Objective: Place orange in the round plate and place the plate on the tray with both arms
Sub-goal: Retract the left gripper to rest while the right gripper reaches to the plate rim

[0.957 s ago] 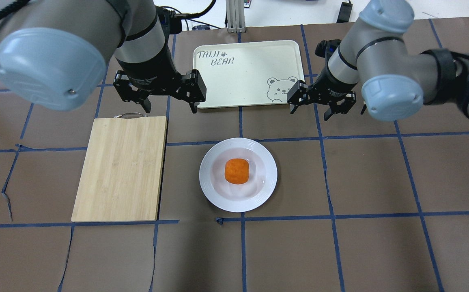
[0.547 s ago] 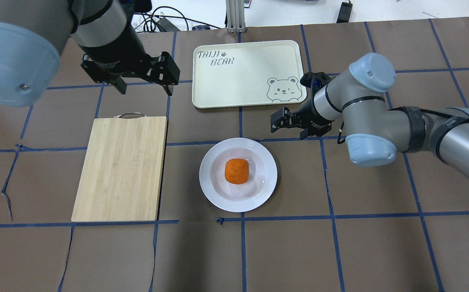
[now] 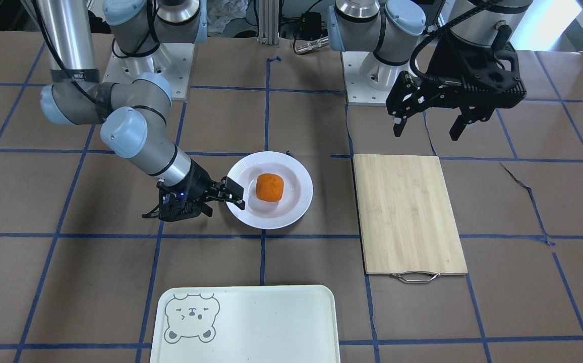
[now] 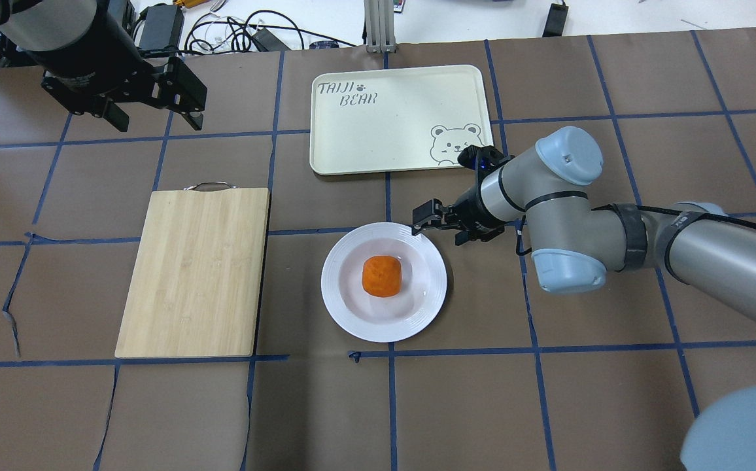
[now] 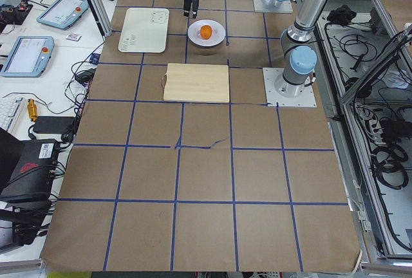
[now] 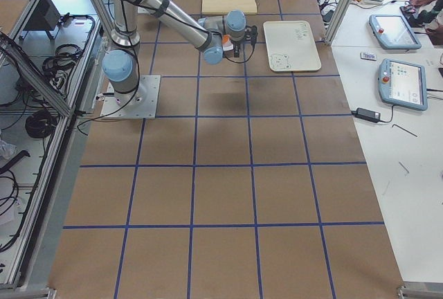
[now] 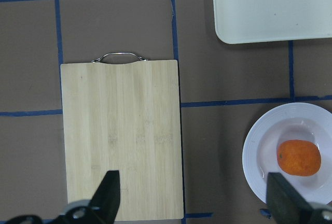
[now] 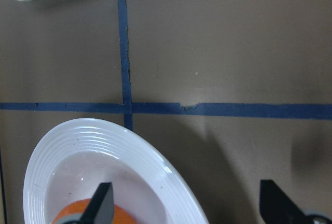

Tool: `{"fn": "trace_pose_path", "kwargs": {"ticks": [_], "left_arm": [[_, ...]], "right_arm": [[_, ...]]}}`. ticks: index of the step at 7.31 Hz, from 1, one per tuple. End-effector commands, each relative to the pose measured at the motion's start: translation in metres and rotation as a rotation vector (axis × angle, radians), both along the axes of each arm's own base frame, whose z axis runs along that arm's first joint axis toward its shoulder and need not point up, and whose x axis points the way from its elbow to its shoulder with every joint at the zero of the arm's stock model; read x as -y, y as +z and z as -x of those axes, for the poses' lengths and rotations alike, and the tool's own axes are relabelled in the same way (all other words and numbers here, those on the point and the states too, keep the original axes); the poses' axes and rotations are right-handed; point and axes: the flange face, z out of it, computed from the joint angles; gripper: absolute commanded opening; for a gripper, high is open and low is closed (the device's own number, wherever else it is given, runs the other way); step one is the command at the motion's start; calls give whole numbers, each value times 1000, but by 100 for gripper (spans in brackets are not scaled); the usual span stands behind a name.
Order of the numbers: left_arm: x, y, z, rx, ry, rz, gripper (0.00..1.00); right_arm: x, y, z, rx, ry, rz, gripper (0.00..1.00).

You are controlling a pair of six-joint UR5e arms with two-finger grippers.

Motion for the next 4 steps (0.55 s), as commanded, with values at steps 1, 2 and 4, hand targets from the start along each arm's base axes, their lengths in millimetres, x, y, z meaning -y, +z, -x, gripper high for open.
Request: {"fn": "trace_pose_path", "kwargs": {"ticks": [1,2,4], "left_arm": [[0,0,0,2,2,1,100],[-1,1,0,2,2,3,100],[-1,1,-1,2,3,4,100]], "right_arm": [[-10,-13,-28,5,44,-3,100],[-15,-15,-35,2,52,-14,100],[-21,-25,-34,-6,55,-34,97]]}}
